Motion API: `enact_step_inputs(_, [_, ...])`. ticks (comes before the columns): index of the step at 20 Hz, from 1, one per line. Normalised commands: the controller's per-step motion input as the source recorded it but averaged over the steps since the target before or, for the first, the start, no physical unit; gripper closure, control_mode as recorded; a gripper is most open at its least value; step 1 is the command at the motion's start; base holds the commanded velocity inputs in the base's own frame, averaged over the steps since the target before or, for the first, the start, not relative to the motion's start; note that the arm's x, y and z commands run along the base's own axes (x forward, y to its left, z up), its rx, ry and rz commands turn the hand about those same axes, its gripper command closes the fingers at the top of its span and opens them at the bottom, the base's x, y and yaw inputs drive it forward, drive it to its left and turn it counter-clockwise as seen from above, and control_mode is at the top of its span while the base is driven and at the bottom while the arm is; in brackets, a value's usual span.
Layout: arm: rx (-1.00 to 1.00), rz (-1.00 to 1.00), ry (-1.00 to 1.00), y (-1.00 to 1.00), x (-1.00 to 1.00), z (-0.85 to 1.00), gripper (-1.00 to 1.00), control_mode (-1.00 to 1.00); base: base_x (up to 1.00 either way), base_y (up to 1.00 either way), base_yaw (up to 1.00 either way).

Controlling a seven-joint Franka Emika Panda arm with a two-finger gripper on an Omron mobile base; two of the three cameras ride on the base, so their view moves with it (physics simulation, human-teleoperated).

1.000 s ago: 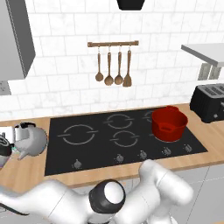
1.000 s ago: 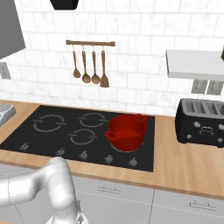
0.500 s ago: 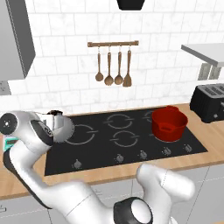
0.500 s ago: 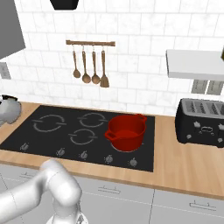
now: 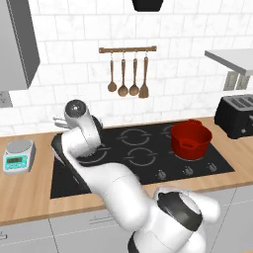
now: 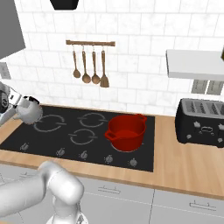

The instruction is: Pick the kettle from the counter and place it on a stove burner. Then turn the burner on.

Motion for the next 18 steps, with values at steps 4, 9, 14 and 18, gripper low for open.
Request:
enact_step_inputs(4, [0.07,0.00,0.09,-0.14,0.57,0.00,1.00,-1.00,0.00,0.00,0.00])
enact_step_inputs(9, [-0.01,0.00,0.05,-0.02,0.11,-0.09,1.00,-1.00,0.00,0.00,0.00])
enact_step_inputs(14, [-0.04,-0.02,0.26,-0.11,0.55,-0.29,1.00,-1.00,0.00,0.00,0.00])
enact_step_inputs(18, [0.00,-0.04,0.22,0.00,0.59,-0.08,1.00,-1.00,0.00,0.00,0.00])
